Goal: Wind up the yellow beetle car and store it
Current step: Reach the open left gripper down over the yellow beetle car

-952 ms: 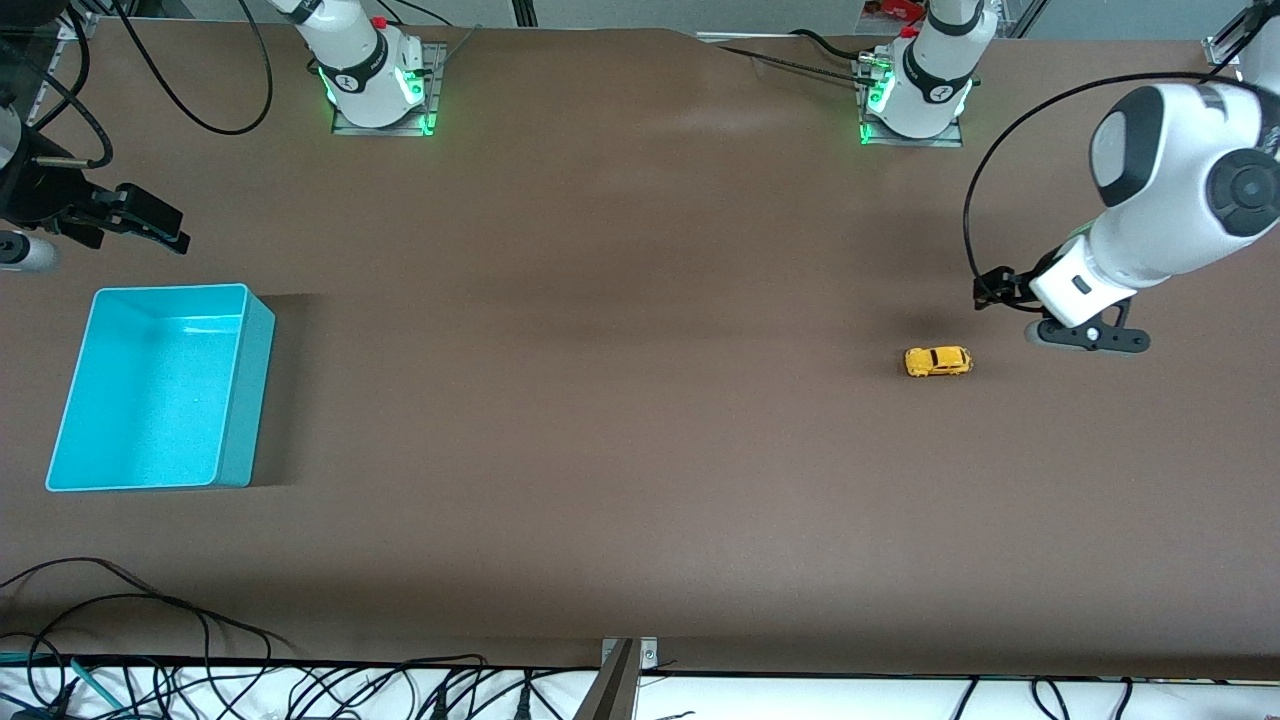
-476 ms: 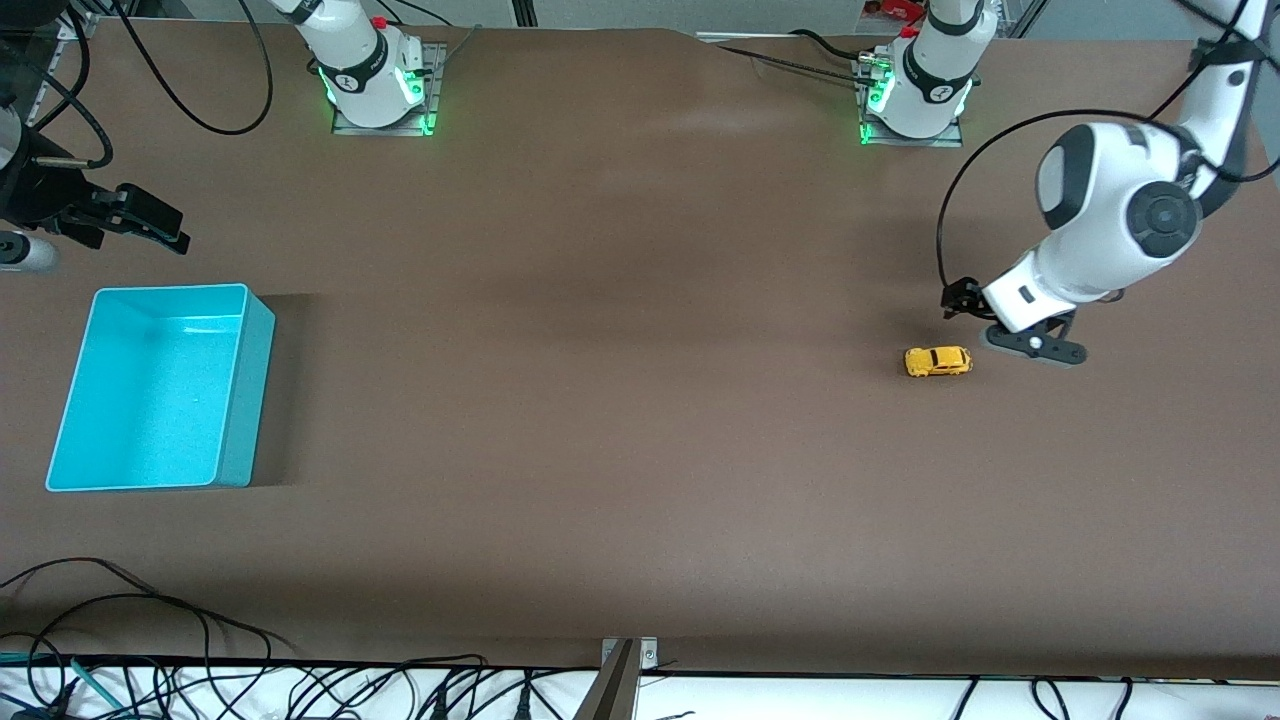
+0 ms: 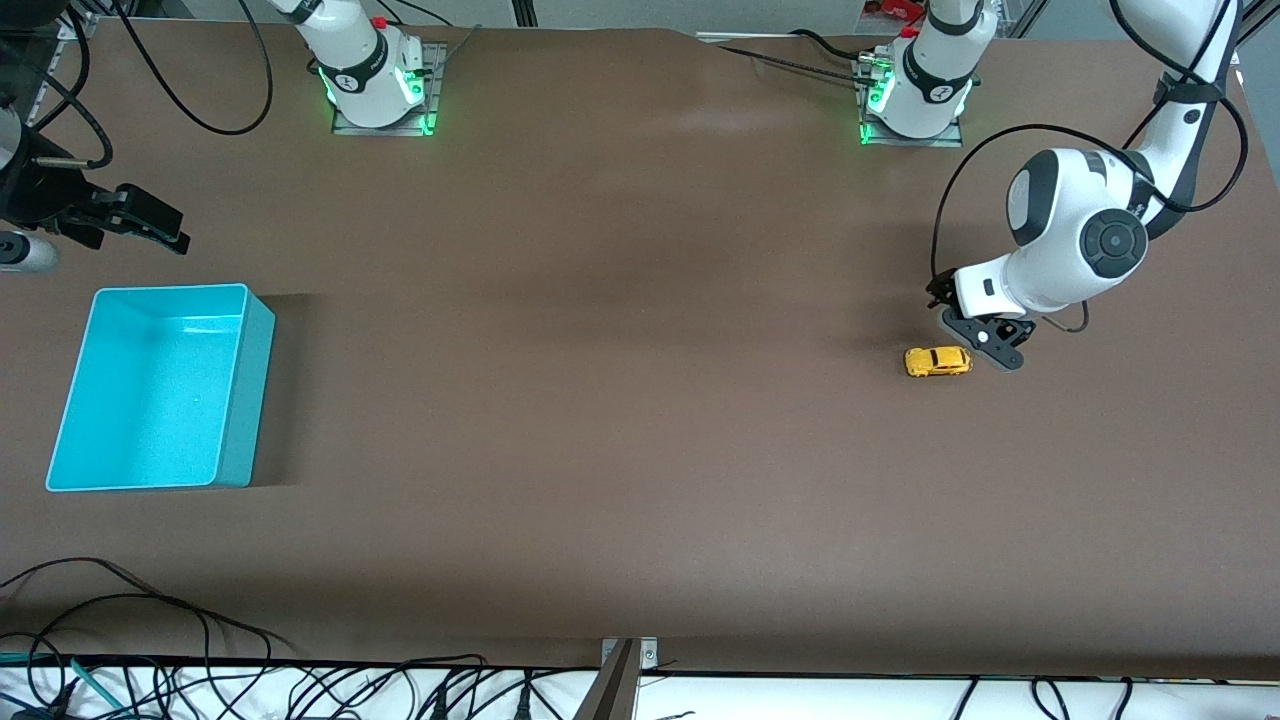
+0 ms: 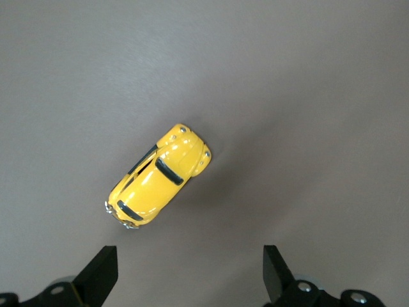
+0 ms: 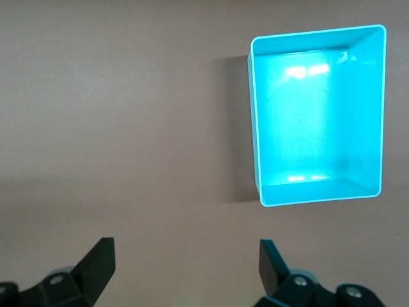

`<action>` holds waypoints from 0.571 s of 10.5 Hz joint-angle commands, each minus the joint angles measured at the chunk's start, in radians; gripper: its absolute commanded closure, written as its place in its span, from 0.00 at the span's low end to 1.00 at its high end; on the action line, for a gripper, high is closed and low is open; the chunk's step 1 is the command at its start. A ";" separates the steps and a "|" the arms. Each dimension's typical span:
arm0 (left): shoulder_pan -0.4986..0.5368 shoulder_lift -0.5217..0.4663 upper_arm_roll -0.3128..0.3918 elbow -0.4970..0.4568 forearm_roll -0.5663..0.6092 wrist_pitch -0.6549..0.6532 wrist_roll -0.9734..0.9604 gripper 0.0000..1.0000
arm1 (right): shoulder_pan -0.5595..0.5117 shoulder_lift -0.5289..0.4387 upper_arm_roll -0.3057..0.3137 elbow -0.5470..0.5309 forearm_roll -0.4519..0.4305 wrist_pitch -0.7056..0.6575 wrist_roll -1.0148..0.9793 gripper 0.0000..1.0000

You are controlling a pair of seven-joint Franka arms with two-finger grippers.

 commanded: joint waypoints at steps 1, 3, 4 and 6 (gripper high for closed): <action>-0.004 0.045 0.035 0.004 -0.019 0.048 0.305 0.00 | -0.001 0.011 0.000 0.025 0.017 -0.008 0.005 0.00; -0.006 0.088 0.039 0.005 -0.017 0.110 0.468 0.00 | -0.001 0.011 0.000 0.025 0.017 -0.008 0.007 0.00; -0.006 0.108 0.039 0.005 -0.017 0.161 0.552 0.00 | -0.001 0.011 0.000 0.025 0.017 -0.008 0.007 0.00; -0.017 0.147 0.037 0.011 -0.013 0.251 0.715 0.00 | -0.001 0.011 0.000 0.025 0.017 -0.008 0.007 0.00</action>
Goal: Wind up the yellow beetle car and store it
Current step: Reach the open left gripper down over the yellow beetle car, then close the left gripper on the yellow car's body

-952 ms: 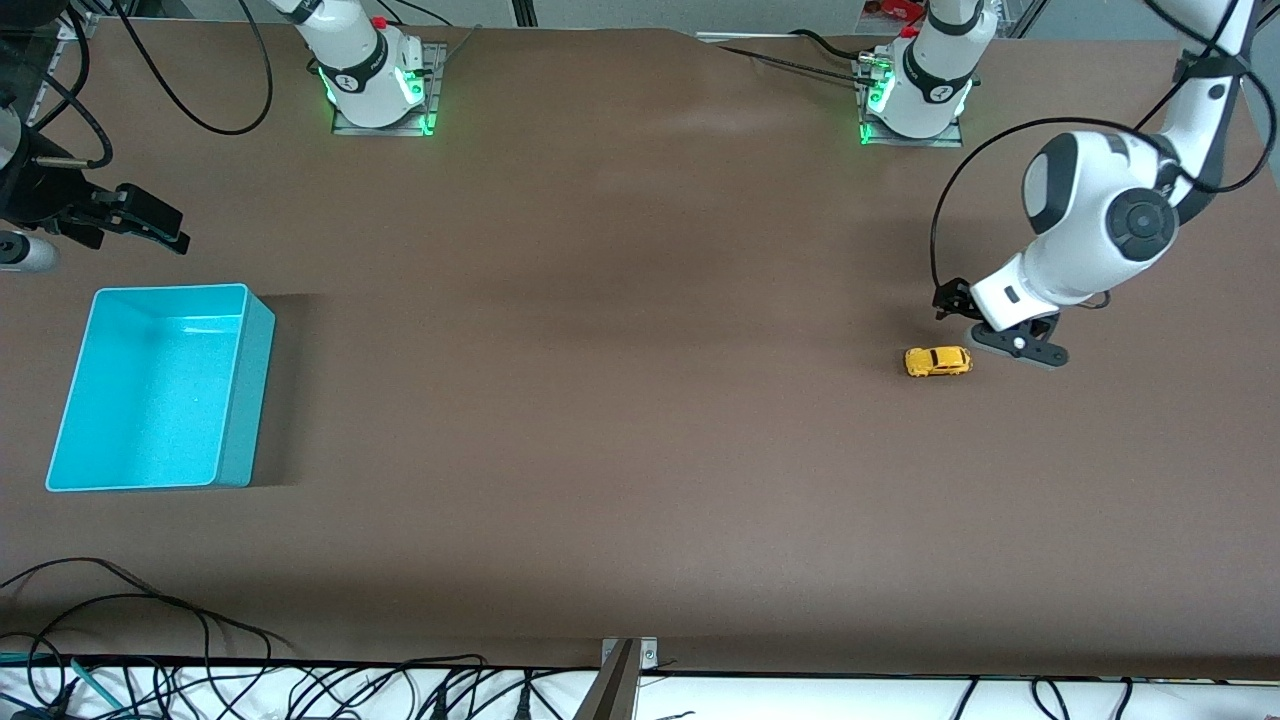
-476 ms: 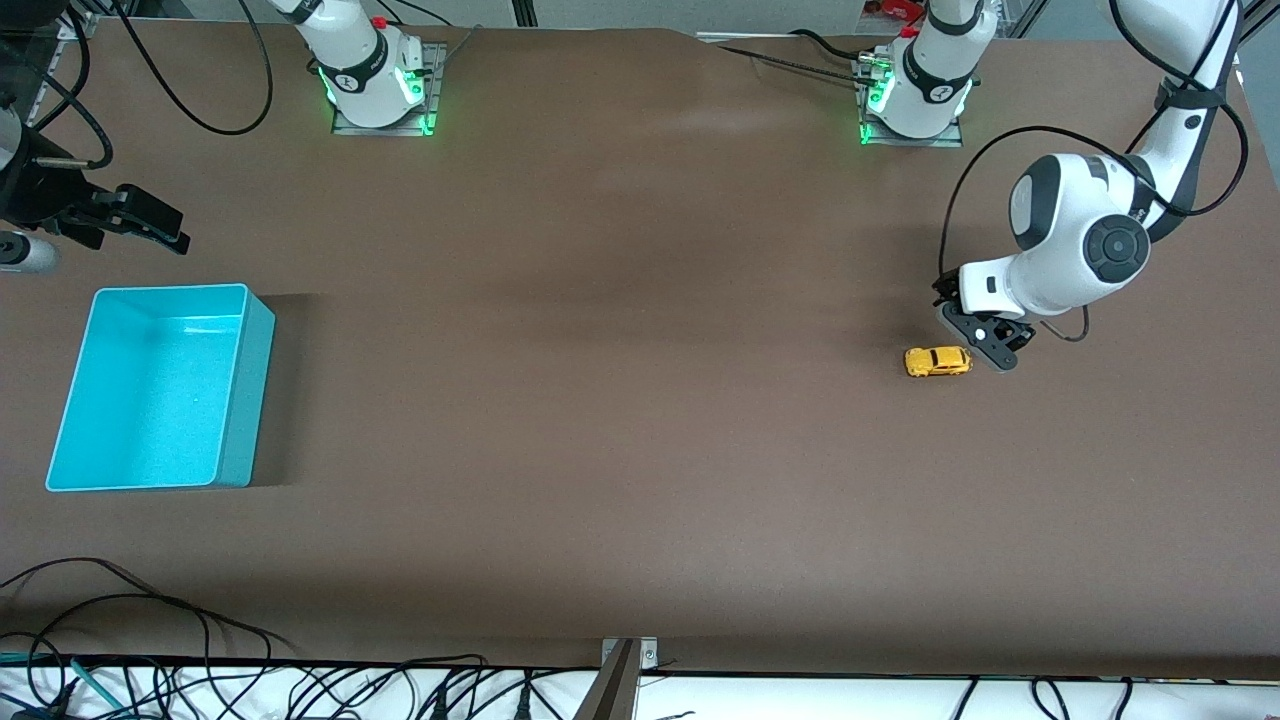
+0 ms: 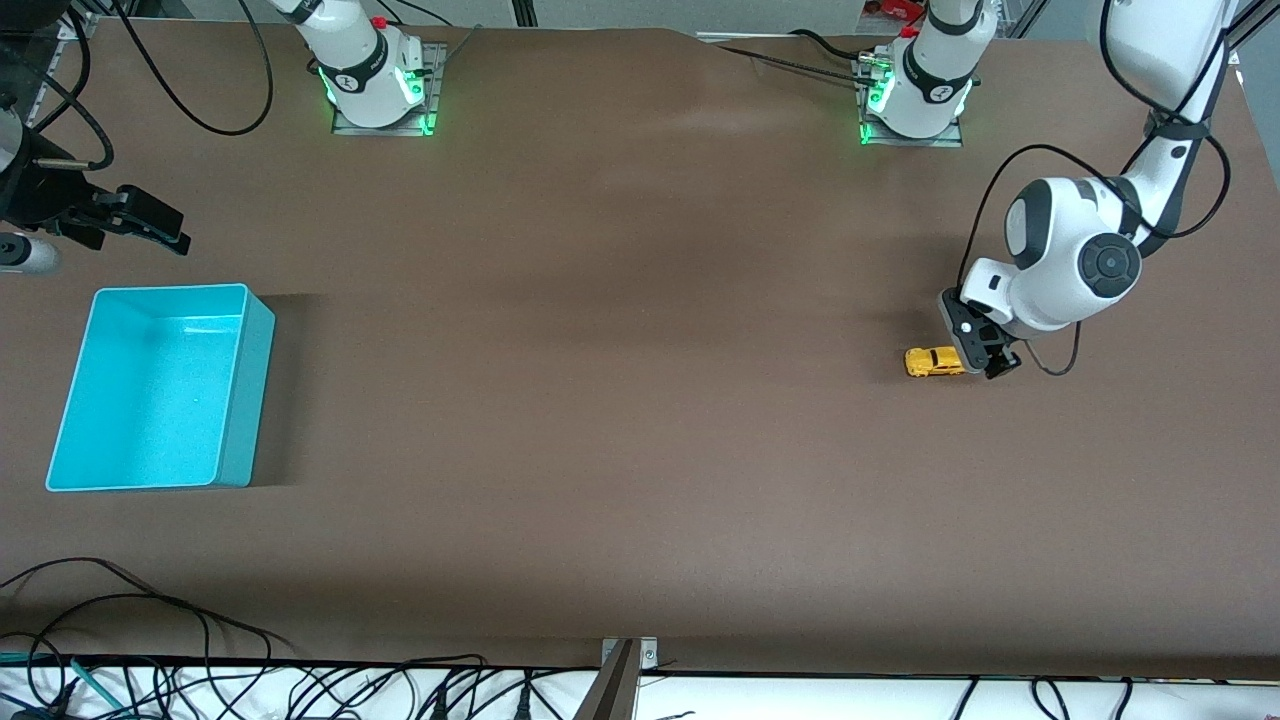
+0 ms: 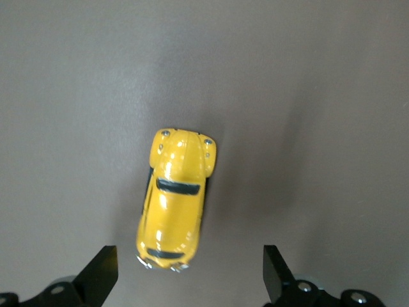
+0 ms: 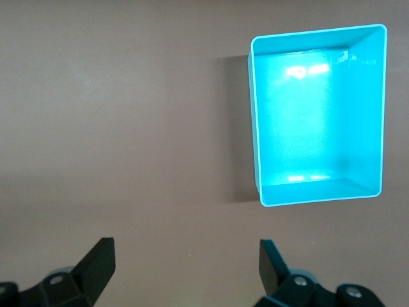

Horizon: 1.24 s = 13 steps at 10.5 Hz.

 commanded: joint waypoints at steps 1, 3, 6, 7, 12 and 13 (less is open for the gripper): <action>-0.016 0.051 0.007 0.012 -0.017 0.085 0.174 0.00 | -0.001 0.009 0.000 0.024 0.017 -0.008 0.005 0.00; -0.016 0.068 0.006 0.015 -0.017 0.086 0.182 0.00 | -0.001 0.009 0.000 0.024 0.017 -0.008 0.007 0.00; -0.021 0.081 0.006 0.015 -0.005 0.086 0.199 0.32 | -0.001 0.009 0.000 0.024 0.017 -0.008 0.007 0.00; -0.031 0.081 0.006 0.017 -0.004 0.086 0.222 0.51 | -0.001 0.009 0.000 0.024 0.017 -0.008 0.007 0.00; -0.036 0.078 0.006 0.029 -0.014 0.085 0.300 1.00 | -0.001 0.009 0.000 0.024 0.017 -0.008 0.007 0.00; -0.036 0.081 0.006 0.029 -0.013 0.085 0.300 1.00 | -0.001 0.009 0.000 0.024 0.017 -0.008 0.007 0.00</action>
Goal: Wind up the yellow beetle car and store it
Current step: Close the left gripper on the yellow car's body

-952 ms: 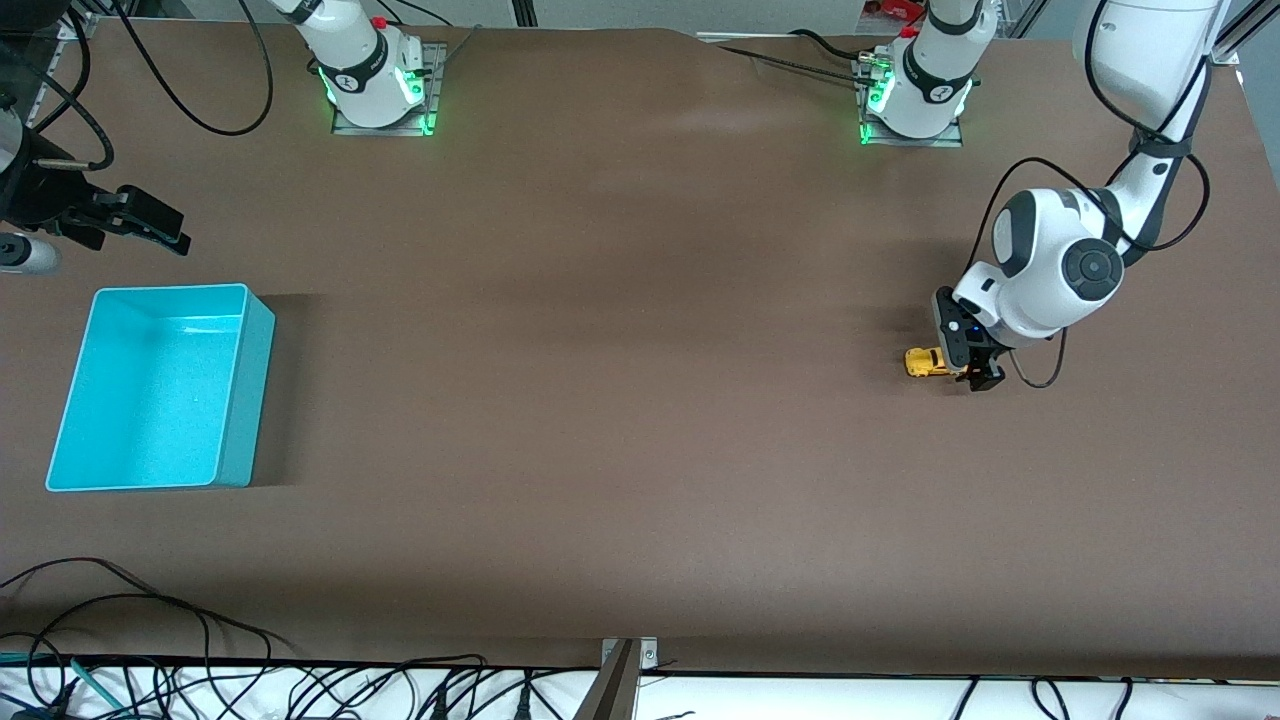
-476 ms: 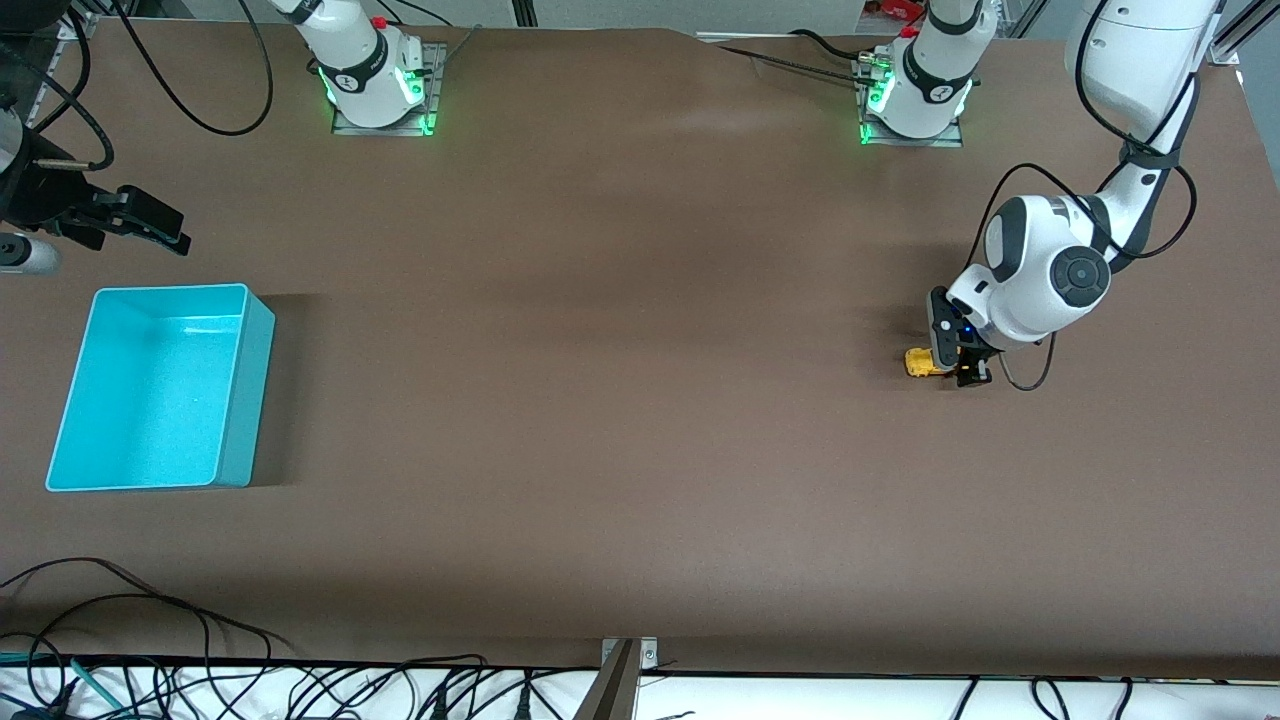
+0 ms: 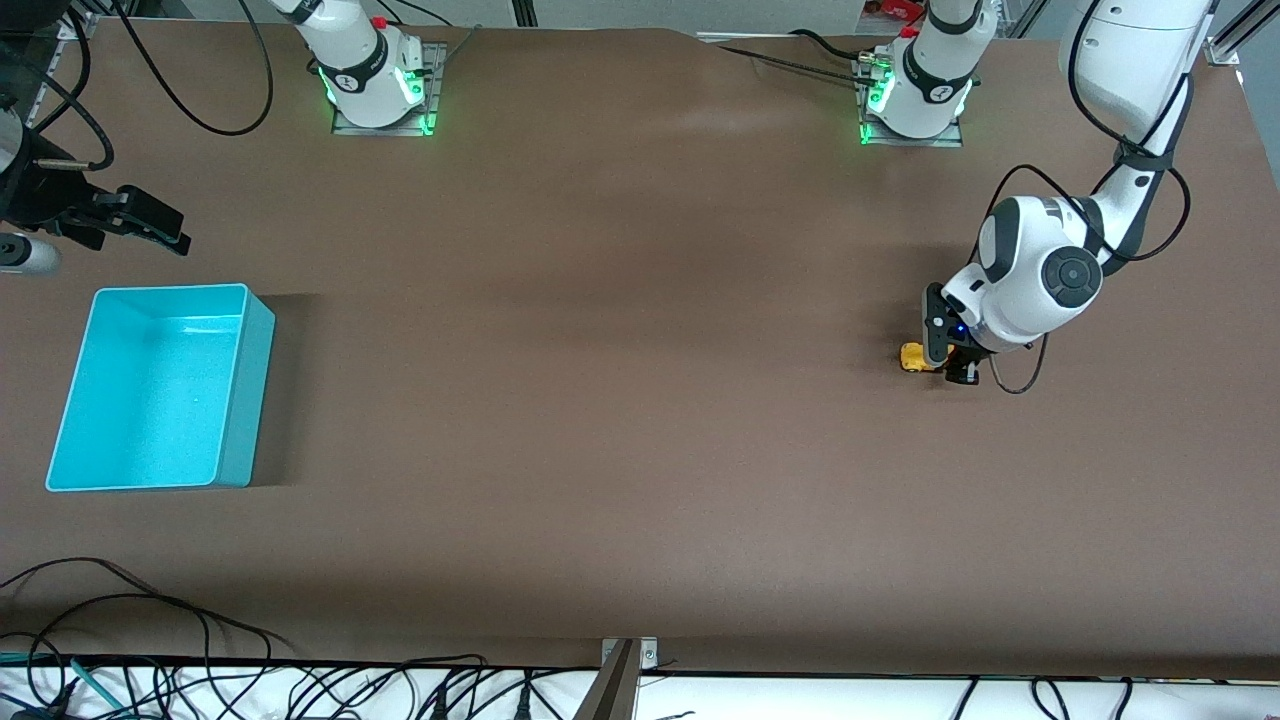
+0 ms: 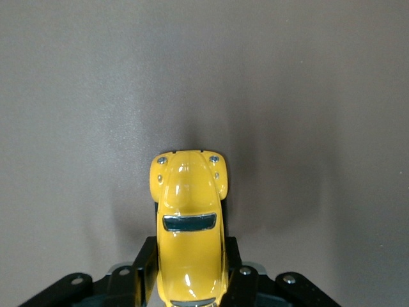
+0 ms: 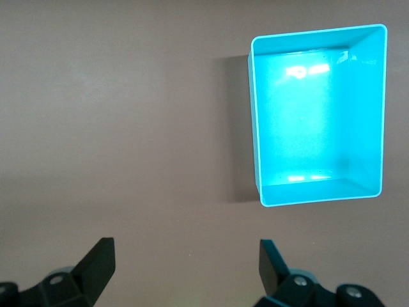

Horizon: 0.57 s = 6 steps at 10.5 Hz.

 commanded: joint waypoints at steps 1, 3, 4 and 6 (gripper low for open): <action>-0.006 0.024 0.009 0.017 -0.014 0.002 0.041 1.00 | -0.001 0.008 0.000 0.024 0.017 -0.008 0.005 0.00; -0.003 0.041 0.024 0.017 -0.016 0.000 0.041 1.00 | -0.001 0.008 0.000 0.024 0.017 -0.008 0.007 0.00; -0.003 0.049 0.030 0.017 -0.018 0.002 0.041 1.00 | -0.001 0.008 0.000 0.024 0.017 -0.008 0.007 0.00; 0.003 0.061 0.062 0.018 -0.018 0.002 0.041 1.00 | -0.001 0.008 0.000 0.025 0.017 -0.008 0.007 0.00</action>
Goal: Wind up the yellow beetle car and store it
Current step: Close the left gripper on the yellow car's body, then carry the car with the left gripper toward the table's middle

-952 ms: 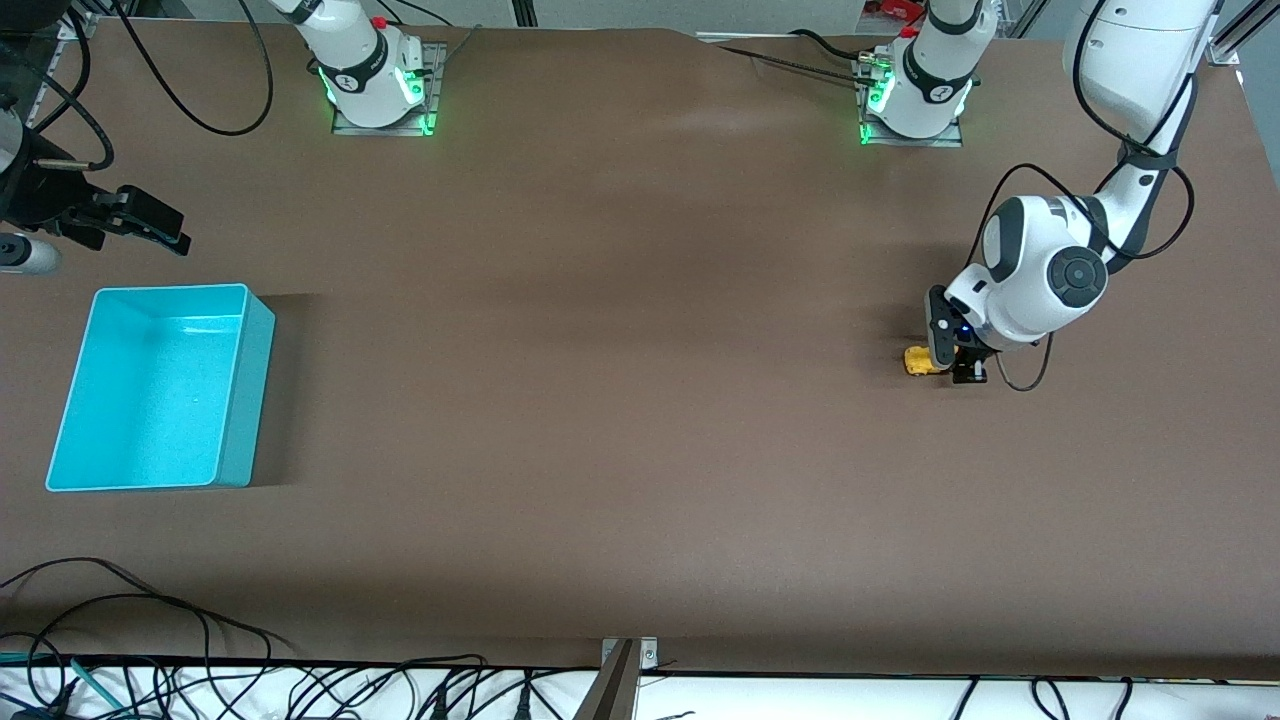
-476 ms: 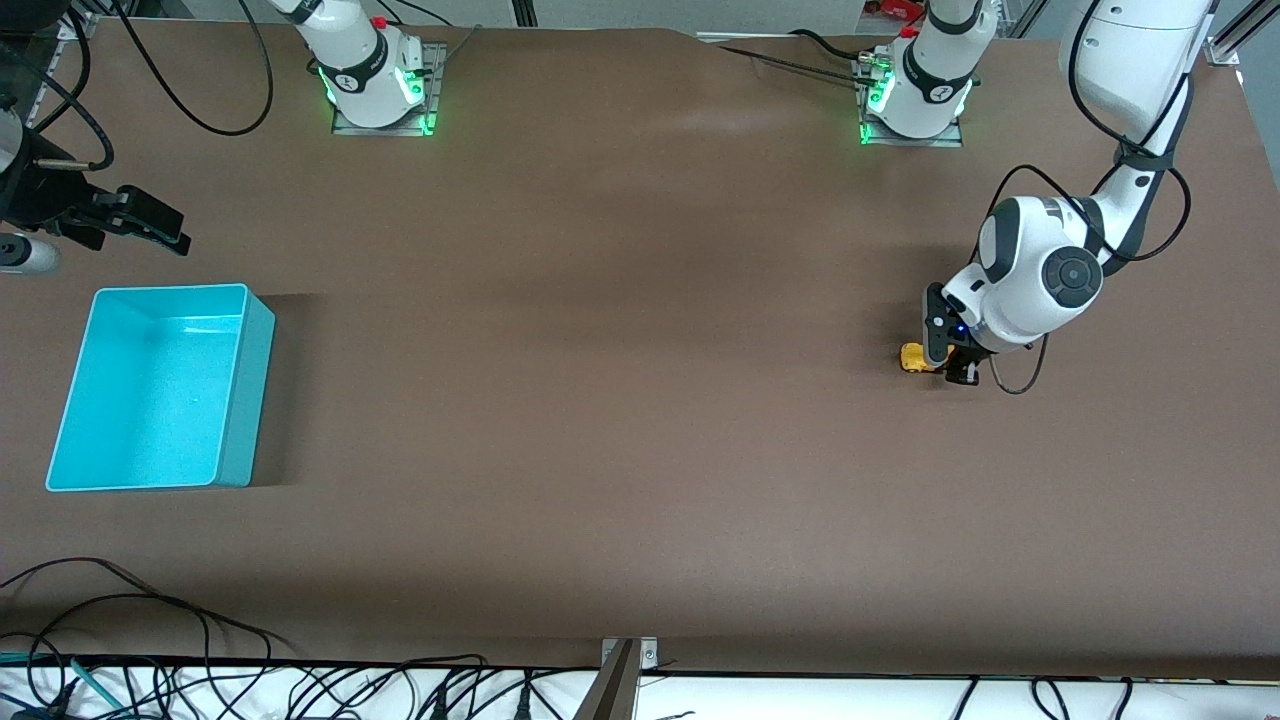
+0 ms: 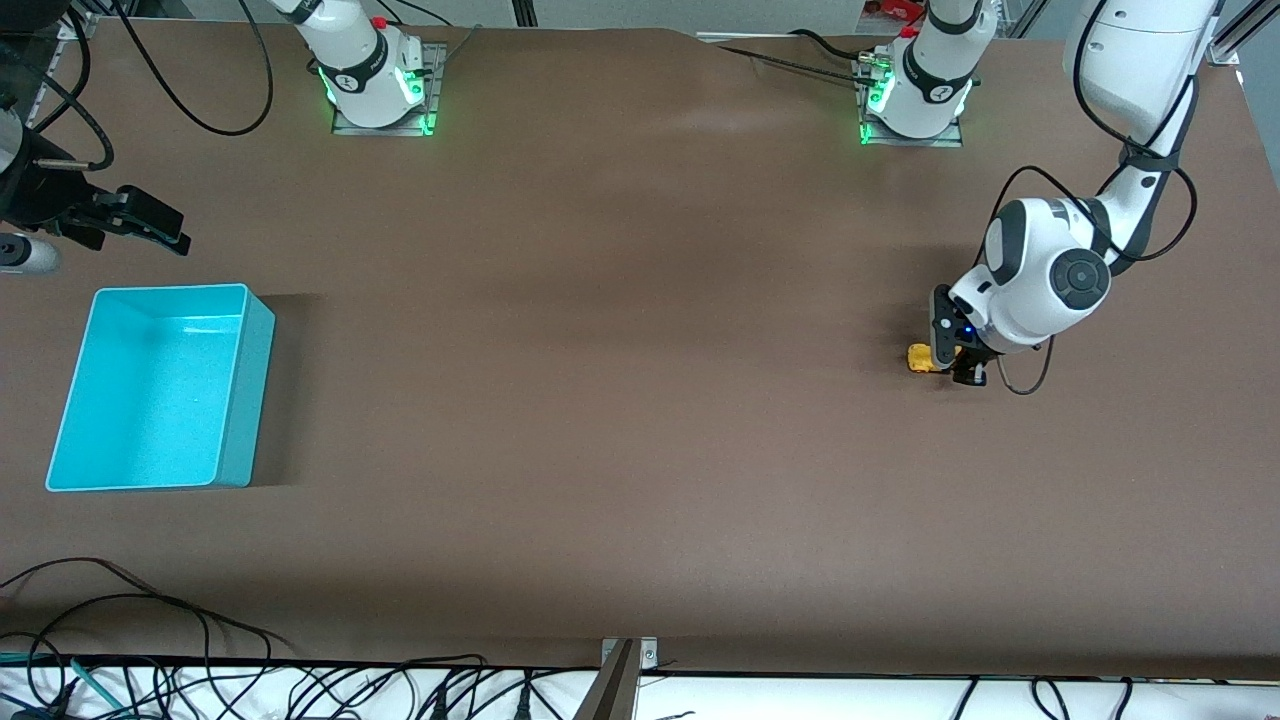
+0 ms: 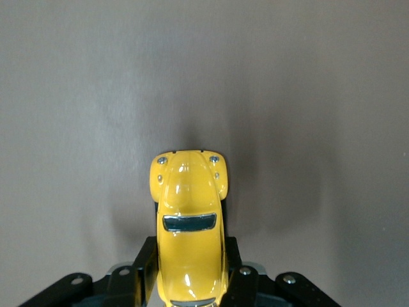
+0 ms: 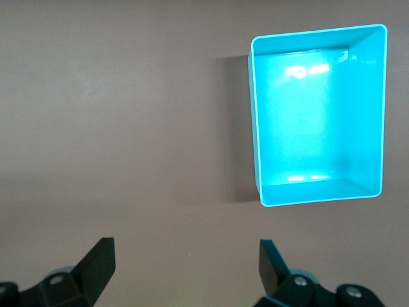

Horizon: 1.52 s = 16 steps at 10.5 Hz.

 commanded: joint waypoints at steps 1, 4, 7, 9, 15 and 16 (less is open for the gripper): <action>0.007 0.056 0.027 0.015 -0.016 0.002 0.035 1.00 | -0.001 0.008 0.000 0.024 0.017 -0.008 0.007 0.00; 0.008 0.073 0.080 0.016 -0.019 0.002 0.040 1.00 | -0.001 0.008 0.000 0.024 0.017 -0.008 0.007 0.00; 0.033 0.095 0.108 0.033 -0.016 0.002 0.086 1.00 | -0.001 0.008 0.000 0.024 0.017 -0.008 0.007 0.00; 0.034 0.105 0.134 0.035 -0.013 0.002 0.091 1.00 | -0.001 0.008 0.000 0.024 0.017 -0.008 0.007 0.00; 0.022 0.081 0.131 0.096 -0.019 -0.018 0.090 0.48 | -0.001 0.008 0.000 0.024 0.017 -0.008 0.007 0.00; 0.022 0.061 0.130 0.105 -0.019 -0.044 0.091 0.39 | -0.001 0.008 0.000 0.024 0.017 -0.008 0.005 0.00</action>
